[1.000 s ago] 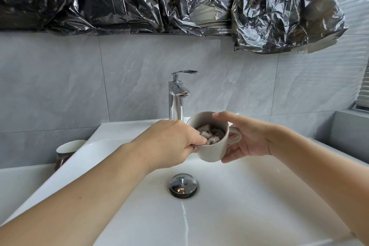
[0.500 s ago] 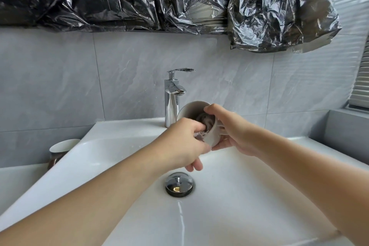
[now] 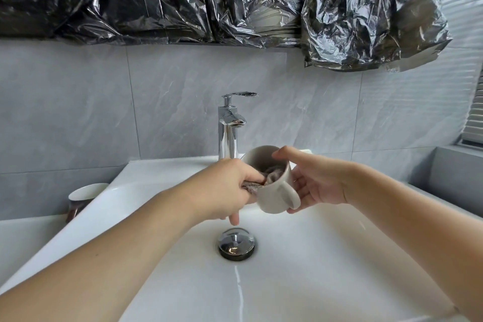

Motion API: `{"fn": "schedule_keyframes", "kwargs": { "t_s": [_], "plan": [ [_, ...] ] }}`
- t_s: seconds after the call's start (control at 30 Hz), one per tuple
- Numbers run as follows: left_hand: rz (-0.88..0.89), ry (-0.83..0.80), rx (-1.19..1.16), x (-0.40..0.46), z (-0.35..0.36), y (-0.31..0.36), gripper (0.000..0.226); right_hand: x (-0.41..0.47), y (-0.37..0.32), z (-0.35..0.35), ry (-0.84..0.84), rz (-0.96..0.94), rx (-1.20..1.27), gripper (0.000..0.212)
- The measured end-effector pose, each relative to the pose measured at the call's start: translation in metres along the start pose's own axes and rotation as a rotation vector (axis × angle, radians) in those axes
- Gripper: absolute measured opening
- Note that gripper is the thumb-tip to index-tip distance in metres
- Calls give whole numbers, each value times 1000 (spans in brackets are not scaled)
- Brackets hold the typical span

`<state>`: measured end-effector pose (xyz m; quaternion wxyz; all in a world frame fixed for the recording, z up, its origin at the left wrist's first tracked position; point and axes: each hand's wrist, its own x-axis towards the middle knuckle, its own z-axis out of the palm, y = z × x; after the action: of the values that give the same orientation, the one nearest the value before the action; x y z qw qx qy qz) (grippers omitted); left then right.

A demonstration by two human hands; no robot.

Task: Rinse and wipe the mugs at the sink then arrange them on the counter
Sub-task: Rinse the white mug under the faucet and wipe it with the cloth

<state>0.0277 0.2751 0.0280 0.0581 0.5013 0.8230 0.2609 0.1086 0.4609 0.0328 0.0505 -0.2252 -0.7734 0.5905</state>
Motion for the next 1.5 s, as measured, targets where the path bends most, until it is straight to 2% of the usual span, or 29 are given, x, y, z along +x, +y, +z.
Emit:
{"fn": "schedule_keyframes", "kwargs": {
  "t_s": [0.17,0.3,0.4,0.6,0.7,0.77,0.83,0.97,1.03,1.13,1.2,1.37,1.5],
  "plan": [
    [-138,87,-339,4,19,11,33,-6,-3,13,19,-45,1,37],
    [-128,177,-480,1,22,19,20,-8,-5,18,-11,-72,36,37],
    [-78,235,-464,1,24,20,18,-9,-7,16,-38,-106,68,41],
    [-53,193,-359,2,18,16,23,-3,-1,16,-41,-196,64,42],
    [-90,216,-422,4,16,12,19,5,6,12,-112,-231,64,46],
    [-154,251,-545,4,13,6,14,8,11,10,-239,-207,-21,47],
    [-229,264,-684,5,11,-2,11,7,14,9,-315,-183,-162,60],
    [-327,241,-900,5,8,-5,3,0,12,12,-216,-323,-848,95],
    [-357,237,-967,6,6,-5,5,-6,8,11,-137,-405,-1048,116],
    [-382,152,-1037,6,0,-4,7,-9,6,10,-45,-599,-1067,124],
    [-384,79,-1065,4,-5,-3,9,-10,6,10,-40,-672,-1084,126],
    [-472,3,-1053,4,-7,-12,13,-12,8,15,-63,-670,-1072,109],
    [-581,112,-1142,7,-13,-15,17,-8,10,18,-55,-592,-960,109]
  ]
}}
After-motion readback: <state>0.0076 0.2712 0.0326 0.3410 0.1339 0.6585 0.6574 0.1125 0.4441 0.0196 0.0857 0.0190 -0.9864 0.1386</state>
